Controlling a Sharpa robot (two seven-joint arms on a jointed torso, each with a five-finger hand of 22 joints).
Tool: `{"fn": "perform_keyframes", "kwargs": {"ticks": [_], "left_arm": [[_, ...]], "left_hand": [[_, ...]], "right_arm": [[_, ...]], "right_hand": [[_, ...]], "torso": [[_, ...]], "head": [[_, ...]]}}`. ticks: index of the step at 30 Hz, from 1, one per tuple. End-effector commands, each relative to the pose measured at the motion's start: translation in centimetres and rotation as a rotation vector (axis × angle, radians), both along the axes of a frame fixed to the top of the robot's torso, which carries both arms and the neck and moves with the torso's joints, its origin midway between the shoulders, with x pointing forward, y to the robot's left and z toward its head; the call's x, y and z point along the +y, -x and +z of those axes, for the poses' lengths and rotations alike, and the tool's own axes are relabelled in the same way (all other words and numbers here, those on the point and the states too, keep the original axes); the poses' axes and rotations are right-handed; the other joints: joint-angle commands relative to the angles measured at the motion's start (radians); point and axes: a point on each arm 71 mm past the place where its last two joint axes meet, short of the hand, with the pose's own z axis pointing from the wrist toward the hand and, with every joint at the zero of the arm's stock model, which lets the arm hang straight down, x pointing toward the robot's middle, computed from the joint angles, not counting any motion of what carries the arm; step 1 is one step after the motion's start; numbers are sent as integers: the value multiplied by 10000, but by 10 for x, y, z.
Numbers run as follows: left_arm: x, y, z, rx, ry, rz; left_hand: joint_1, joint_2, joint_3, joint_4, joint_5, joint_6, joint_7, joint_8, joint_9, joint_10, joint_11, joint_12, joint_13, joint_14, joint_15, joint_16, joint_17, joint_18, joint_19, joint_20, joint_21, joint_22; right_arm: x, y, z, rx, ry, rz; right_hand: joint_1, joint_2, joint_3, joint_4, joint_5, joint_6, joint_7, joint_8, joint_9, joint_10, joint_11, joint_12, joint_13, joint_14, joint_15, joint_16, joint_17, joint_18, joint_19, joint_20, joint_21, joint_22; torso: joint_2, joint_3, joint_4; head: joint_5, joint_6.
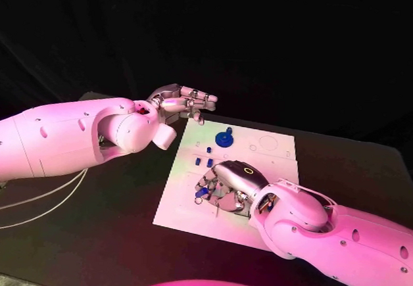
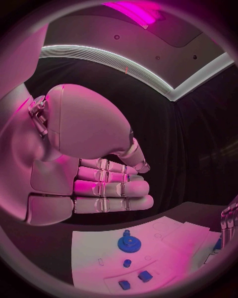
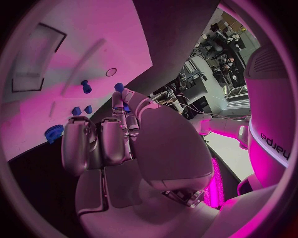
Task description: Assemble the parts on the task board
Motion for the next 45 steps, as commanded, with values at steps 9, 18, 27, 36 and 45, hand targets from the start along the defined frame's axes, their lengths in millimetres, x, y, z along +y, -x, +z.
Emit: {"fn": "perform_keyframes", "kwargs": {"ticks": [9,18,27,36,45], "left_arm": [[-4,0,1,3,116,-220],[-3,0,1,14,112,-224],[-3,0,1,27,106,-227],[-3,0,1,34,105,-233],[-3,0,1,40,99,-225]], "left_hand": [[31,34,-31,-37,-7,8,41,-25,-10,-75,1,41,13,-87,7,-55,-10,55,81,-6,-41,-13],[31,34,-31,-37,-7,8,41,-25,-10,-75,1,41,13,-87,7,-55,-10,55,81,-6,-41,-13],[31,34,-31,-37,-7,8,41,-25,-10,-75,1,41,13,-87,7,-55,-10,55,81,-6,-41,-13],[31,34,-31,-37,-7,8,41,-25,-10,-75,1,41,13,-87,7,-55,-10,55,81,-6,-41,-13],[31,34,-31,-37,-7,8,41,-25,-10,-75,1,41,13,-87,7,-55,-10,55,81,-6,-41,-13]], "right_arm": [[5,-3,-13,102,430,215],[5,-4,-18,241,811,281],[5,-4,-20,268,902,265],[6,-7,-23,210,1068,160],[12,-6,-27,194,1241,208]], "right_hand": [[-83,-38,75,-3,75,85,158,57,198,-67,-30,-47,-4,347,-16,-23,-6,-68,43,41,-62,1639],[-122,-43,83,-4,52,94,160,58,205,-51,-27,-58,1,342,-10,-32,-23,-65,34,46,-78,1637],[-137,-37,92,-5,38,101,158,61,210,-40,-29,-62,4,340,-9,-32,-26,-65,34,49,-77,1639],[-162,-29,102,-3,17,102,158,59,214,-35,-27,-73,7,339,-8,-33,-30,-65,32,51,-80,1641],[-239,-52,110,-5,-37,74,164,37,219,-54,-17,-121,8,333,0,-40,-49,-58,16,60,-113,1636]], "torso": [[2,0,-10],[-5,1,-6],[-2,-3,-12],[-3,0,-4],[-6,-4,-2]], "head": [[83,-80],[104,-127],[101,-157],[101,-178],[84,-177]]}}
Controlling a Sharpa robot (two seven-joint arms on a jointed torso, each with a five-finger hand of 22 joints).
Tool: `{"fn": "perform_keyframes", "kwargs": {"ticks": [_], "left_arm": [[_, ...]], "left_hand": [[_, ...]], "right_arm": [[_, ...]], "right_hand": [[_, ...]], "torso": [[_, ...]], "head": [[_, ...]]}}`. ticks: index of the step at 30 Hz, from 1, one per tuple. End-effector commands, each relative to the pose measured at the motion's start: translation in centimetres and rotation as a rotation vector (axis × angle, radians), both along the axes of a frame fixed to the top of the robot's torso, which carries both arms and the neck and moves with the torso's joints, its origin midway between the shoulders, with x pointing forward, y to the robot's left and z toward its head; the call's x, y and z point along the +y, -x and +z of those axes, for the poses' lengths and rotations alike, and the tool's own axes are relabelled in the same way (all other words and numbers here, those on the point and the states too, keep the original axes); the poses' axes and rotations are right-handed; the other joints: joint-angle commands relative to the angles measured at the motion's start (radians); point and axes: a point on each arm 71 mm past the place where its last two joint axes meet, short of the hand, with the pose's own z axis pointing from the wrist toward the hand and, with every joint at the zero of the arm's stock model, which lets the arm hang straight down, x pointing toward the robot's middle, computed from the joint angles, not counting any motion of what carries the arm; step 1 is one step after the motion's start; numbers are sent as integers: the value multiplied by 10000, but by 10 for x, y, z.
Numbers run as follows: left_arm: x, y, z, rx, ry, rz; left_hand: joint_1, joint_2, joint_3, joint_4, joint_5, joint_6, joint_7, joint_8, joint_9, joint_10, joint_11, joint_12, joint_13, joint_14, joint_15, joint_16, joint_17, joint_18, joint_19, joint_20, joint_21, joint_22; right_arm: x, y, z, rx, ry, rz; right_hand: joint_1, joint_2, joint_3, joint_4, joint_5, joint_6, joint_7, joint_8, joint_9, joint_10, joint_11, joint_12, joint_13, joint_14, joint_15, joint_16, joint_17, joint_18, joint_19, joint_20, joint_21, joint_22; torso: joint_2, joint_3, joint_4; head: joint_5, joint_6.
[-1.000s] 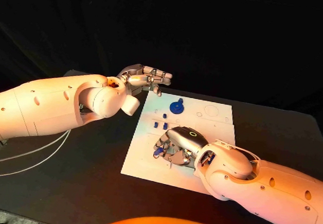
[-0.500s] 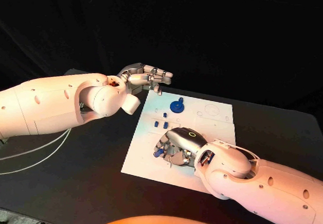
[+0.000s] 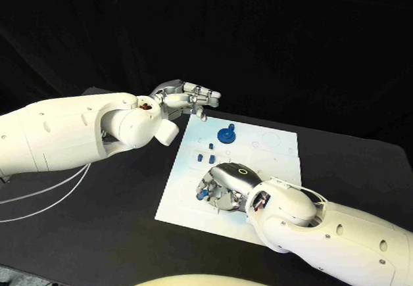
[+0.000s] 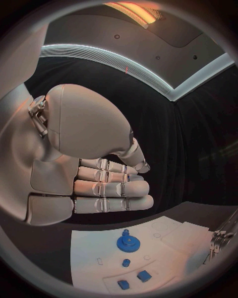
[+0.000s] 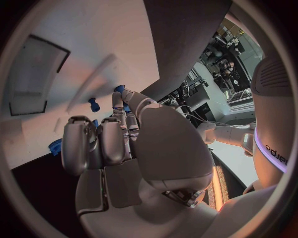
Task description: Assemble the parts on the task board
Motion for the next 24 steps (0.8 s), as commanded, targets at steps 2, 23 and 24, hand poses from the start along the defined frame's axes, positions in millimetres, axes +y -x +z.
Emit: {"fn": "perform_keyframes", "kwargs": {"ticks": [2,23,24], "left_arm": [[-2,1,1,-9,105,-170],[-1,0,1,19,76,-123],[0,0,1,22,73,-119]], "left_hand": [[31,34,-31,-37,-7,8,41,-25,-13,-75,1,41,16,-87,7,-55,-13,55,81,-6,-43,-16],[71,66,-37,-72,-6,11,37,-19,-23,-86,-5,59,23,-105,2,-71,-31,58,81,-10,-70,-35],[71,66,-37,-72,-6,11,37,-19,-23,-86,-5,59,23,-105,2,-71,-31,58,81,-10,-70,-35]], "right_arm": [[3,2,-4,-27,425,127],[-9,7,8,-503,-691,-615],[-11,8,10,-531,-830,-631]], "right_hand": [[-179,30,50,-4,-90,79,141,-8,210,-46,-15,-93,-11,331,8,-40,-18,-55,9,65,-51,1630],[-1363,-908,-1125,435,-80,-2554,208,-369,-369,-583,59,-158,134,23,83,-728,-1087,17,-143,162,-437,1566],[-1369,-913,-1202,447,-105,-2562,206,-362,-368,-575,53,-131,153,26,74,-747,-1117,9,-128,160,-409,1579]], "torso": [[-1,-1,-2],[-13,9,-11],[-12,11,-11]], "head": [[-12,-1],[-8,64],[-18,68]]}}
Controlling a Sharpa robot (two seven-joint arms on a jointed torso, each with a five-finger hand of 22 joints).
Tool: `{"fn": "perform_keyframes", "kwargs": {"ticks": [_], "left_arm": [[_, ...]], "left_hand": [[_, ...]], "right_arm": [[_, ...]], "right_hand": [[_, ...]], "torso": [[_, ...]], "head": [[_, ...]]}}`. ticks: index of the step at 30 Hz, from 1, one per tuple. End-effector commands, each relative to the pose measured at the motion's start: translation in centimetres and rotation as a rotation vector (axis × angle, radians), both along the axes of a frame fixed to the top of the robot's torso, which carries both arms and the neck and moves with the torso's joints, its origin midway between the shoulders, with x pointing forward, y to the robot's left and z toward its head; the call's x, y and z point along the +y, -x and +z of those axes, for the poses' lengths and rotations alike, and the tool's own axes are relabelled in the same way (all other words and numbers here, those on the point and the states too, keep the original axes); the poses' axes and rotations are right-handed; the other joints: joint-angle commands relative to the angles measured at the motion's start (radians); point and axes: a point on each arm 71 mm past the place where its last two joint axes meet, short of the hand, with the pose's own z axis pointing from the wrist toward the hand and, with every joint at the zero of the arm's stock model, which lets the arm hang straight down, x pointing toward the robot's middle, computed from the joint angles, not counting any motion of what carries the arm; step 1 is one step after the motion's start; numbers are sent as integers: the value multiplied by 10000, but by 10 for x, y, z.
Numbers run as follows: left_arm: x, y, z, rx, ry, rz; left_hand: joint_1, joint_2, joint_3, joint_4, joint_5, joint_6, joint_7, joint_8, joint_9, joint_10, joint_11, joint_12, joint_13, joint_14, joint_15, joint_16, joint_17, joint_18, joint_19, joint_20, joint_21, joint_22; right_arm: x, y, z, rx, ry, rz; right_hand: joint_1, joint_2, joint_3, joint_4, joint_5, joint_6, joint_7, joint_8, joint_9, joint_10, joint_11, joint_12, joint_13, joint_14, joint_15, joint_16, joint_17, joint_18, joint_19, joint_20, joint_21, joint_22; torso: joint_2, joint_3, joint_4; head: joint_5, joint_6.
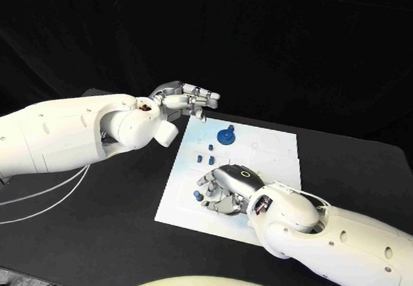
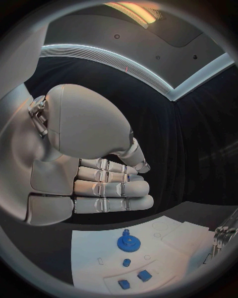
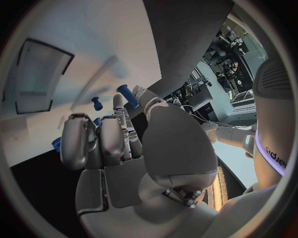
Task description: Assemble the parts on the task board
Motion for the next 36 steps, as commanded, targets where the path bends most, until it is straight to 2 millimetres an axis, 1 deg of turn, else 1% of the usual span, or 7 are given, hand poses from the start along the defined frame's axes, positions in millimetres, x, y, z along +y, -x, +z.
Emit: {"fn": "perform_keyframes", "kwargs": {"ticks": [1,10,16,18,22,27,36], "left_arm": [[-1,0,1,6,85,-129],[3,1,0,25,50,-60],[5,1,-1,52,15,-16],[6,2,-2,67,4,-9],[7,2,-3,91,-3,-16],[7,3,-4,101,-3,-28],[7,3,-5,125,6,-68]], "left_hand": [[71,67,-8,-43,-6,10,36,-20,-12,-86,-5,59,11,-71,-33,-31,-13,57,81,-10,-35,-13],[71,67,-8,-43,-6,10,36,-20,-12,-86,-5,59,11,-71,-33,-31,-13,57,81,-10,-35,-13],[84,71,-10,-55,-7,12,36,-18,-14,-88,-5,63,13,-74,-35,-34,-17,58,83,-11,-39,-16],[84,71,-10,-55,-7,12,36,-18,-14,-88,-5,63,13,-74,-35,-34,-17,58,83,-11,-39,-16],[84,71,-10,-55,-7,12,36,-18,-14,-88,-5,63,13,-74,-35,-34,-17,58,83,-11,-39,-16],[77,68,-18,-54,-9,16,35,-15,-14,-89,-3,66,14,-75,-34,-35,-19,57,83,-11,-42,-18],[77,68,-18,-54,-9,16,35,-15,-14,-89,-3,66,14,-75,-34,-35,-19,57,83,-11,-42,-18]], "right_arm": [[-6,4,10,-384,-850,-233],[-72,-5,39,136,-1682,-1839],[-138,-10,44,974,-1241,-3683],[-153,-8,43,1112,-1015,-4147],[-177,-2,41,1122,-432,-4874],[-193,5,33,1069,267,-5462],[-186,11,11,1430,634,-5792]], "right_hand": [[-22,-50,-204,37,-55,-49,-15,14,-2,-12,-21,92,50,40,-44,-83,-119,1,34,10,72,1597],[164,258,-509,148,261,1345,30,642,272,978,-109,896,523,231,-112,235,237,-101,282,-58,563,1798],[-375,291,-1190,577,341,1993,-355,1009,525,1879,-482,2762,2012,437,-408,846,992,-286,666,-292,1480,2135],[-549,363,-1597,856,391,1995,-499,1073,693,1589,-502,4896,4246,480,-483,1107,1294,-341,761,-356,1725,2237],[-970,444,-2337,1454,805,2004,-472,1206,982,1495,-555,7876,7441,555,-466,1563,1905,-415,902,-389,2099,2367],[-1040,591,-3171,2018,996,2017,-517,1412,1362,1459,-594,9392,9162,585,-505,1841,2267,-464,991,-403,2337,2434],[-1226,746,-3673,2067,1052,1978,-532,1520,1585,1503,-599,9839,9740,592,-500,1940,2392,-474,1009,-415,2392,2448]], "torso": [[-5,8,-13],[-45,-12,-56],[-92,-14,-194],[-86,-4,-240],[-79,14,-308],[-83,16,-362],[-83,16,-291]], "head": [[-6,24],[-333,129],[-857,234],[-1024,253],[-1281,252],[-1461,198],[-1617,132]]}}
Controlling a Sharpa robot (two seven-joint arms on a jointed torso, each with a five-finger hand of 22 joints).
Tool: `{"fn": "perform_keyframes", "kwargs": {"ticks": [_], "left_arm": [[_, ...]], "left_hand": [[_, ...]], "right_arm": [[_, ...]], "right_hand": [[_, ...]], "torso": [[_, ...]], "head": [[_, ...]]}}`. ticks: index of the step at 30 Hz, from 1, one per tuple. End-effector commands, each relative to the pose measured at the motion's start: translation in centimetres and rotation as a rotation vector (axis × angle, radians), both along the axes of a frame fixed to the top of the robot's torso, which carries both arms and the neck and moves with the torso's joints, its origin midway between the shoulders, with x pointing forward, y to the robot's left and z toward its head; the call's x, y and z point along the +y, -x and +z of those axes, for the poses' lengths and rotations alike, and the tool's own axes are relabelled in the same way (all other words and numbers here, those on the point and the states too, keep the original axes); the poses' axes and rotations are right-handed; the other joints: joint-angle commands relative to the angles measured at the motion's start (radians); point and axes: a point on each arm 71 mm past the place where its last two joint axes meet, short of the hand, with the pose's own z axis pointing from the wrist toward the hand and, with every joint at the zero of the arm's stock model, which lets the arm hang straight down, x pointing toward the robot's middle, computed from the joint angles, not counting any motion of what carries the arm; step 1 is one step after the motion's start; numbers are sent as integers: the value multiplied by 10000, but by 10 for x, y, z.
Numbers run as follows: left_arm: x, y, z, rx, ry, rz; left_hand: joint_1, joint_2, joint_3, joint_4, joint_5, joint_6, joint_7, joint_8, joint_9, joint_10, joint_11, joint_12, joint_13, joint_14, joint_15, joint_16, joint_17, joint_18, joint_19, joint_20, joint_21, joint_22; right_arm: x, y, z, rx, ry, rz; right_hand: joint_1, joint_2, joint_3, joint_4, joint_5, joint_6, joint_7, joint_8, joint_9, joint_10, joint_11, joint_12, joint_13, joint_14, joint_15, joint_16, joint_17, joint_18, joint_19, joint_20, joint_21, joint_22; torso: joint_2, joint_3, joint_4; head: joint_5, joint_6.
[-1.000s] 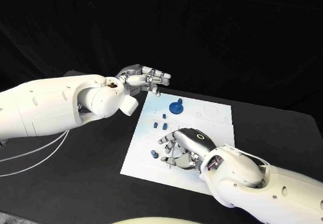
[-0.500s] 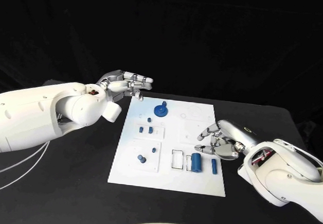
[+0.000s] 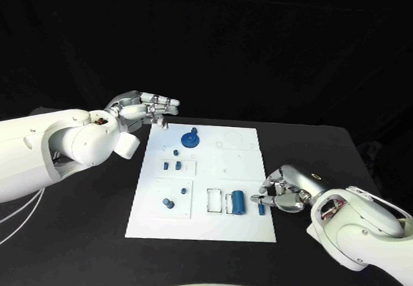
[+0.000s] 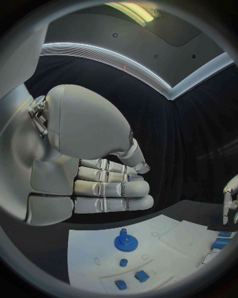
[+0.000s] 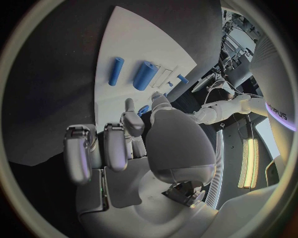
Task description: Assemble the parts on the task board
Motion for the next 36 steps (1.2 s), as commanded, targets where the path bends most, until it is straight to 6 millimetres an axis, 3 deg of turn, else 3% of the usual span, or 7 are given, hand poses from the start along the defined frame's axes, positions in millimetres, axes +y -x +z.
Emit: {"fn": "perform_keyframes", "kwargs": {"ticks": [1,11,23,36], "left_arm": [[-3,1,0,-5,136,-209],[-2,1,0,15,124,-190],[-2,1,0,39,125,-222],[-1,2,0,69,117,-239]], "left_hand": [[24,15,-18,-55,-9,16,35,-15,-17,-89,-3,66,8,-38,1,-35,-11,57,83,-11,-42,-12],[24,15,-18,-55,-9,16,35,-15,-17,-89,-3,66,8,-38,1,-35,-11,57,83,-11,-42,-12],[6,17,-35,-49,-8,25,32,-9,-18,-92,-3,71,11,-39,3,-36,-16,55,84,-10,-50,-17],[-8,21,-44,-42,-8,26,33,-8,-20,-95,-2,73,11,-39,4,-37,-18,54,85,-9,-54,-20]], "right_arm": [[4,0,-8,128,411,-301],[21,-2,-22,379,30,-418],[31,-7,-36,813,152,-441],[40,-6,-45,1212,296,-64]], "right_hand": [[-113,70,-135,5,49,-31,-77,74,47,51,7,117,111,587,-31,59,13,-150,770,-71,18,2448],[-276,142,-388,15,52,-61,-82,121,156,109,5,326,383,584,-30,76,25,-142,755,-70,-17,2438],[-530,205,-652,25,-17,-87,-87,179,275,69,7,348,477,566,-27,52,-25,-123,719,-66,-101,2413],[-643,228,-796,13,-182,-51,-113,262,380,118,-13,464,637,561,-40,52,-32,-119,709,-71,-121,2407]], "torso": [[-7,-5,41],[-11,-24,23],[-9,-12,24],[-16,-23,16]], "head": [[-42,-38],[21,-77],[43,-108],[75,-128]]}}
